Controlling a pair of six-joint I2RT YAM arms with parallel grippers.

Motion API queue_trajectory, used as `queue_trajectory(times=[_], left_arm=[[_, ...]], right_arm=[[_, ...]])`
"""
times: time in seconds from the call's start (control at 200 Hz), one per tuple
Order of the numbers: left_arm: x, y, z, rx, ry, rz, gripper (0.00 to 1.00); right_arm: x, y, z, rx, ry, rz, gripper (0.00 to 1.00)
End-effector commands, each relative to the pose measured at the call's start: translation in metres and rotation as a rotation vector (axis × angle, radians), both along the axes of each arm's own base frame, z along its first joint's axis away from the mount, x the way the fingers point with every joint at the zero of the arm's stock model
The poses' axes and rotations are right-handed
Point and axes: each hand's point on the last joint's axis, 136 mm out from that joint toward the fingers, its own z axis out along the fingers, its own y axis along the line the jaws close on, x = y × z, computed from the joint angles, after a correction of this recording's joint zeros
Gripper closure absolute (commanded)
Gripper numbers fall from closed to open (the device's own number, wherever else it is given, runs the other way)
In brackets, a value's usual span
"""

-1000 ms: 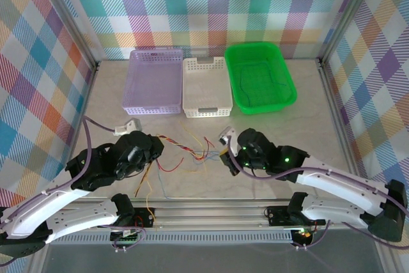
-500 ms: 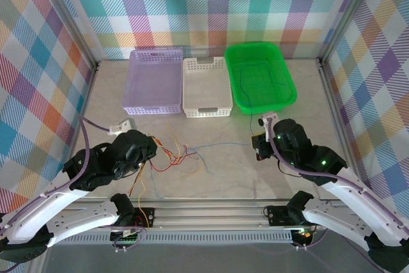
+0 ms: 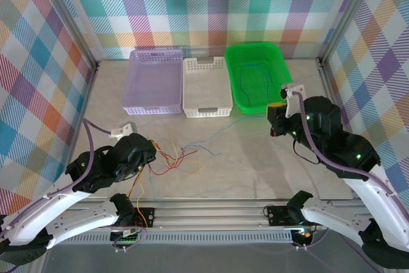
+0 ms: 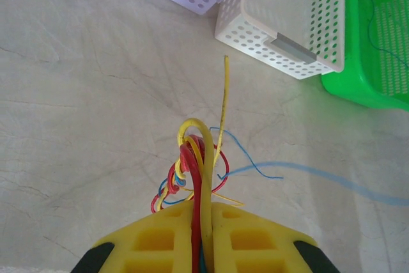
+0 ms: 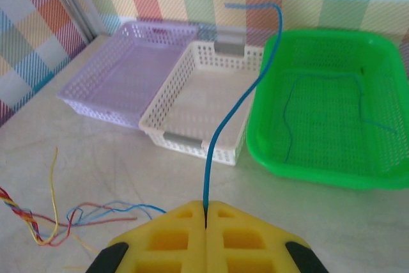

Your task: Untangle the cables

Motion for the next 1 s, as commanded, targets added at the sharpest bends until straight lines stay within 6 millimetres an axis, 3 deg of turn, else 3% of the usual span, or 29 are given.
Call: queue_trajectory(times=[0.0,0.175,0.36,0.55,0.725,0.995], left_arm=[[0.002,0.005,-0.01,0.038,0.003,0.009,1.0],[0.002,-0.002,-0.024,0.027,0.028,-0.007,1.0],[0.002,-0.01,-0.028,-0.012,0.024,-0.027,1.0],[0.002,-0.015,-0.026,-0.051,0.003,-0.05,1.0],[0.002,-0.024,-0.031,-0.089,0.01,-0.072,1.0],[0.001,-0.028,-0.035,-0.124,0.002,-0.084,1.0]], right_arm=[[0.003,-0.006,0.027,-0.021,-0.056,-0.017,1.0],[0.017,-0.001,0.072,-0.035,-0.13,-0.031,1.0],[0.053,0.001,0.095,-0.119,-0.199,-0.114,1.0],[0.106,-0.006,0.099,-0.141,-0.209,-0.208,1.0],[0.161,-0.016,0.087,-0.143,-0.182,-0.285,1.0],[0.219,-0.009,0.085,-0.13,-0.189,-0.331,1.0]])
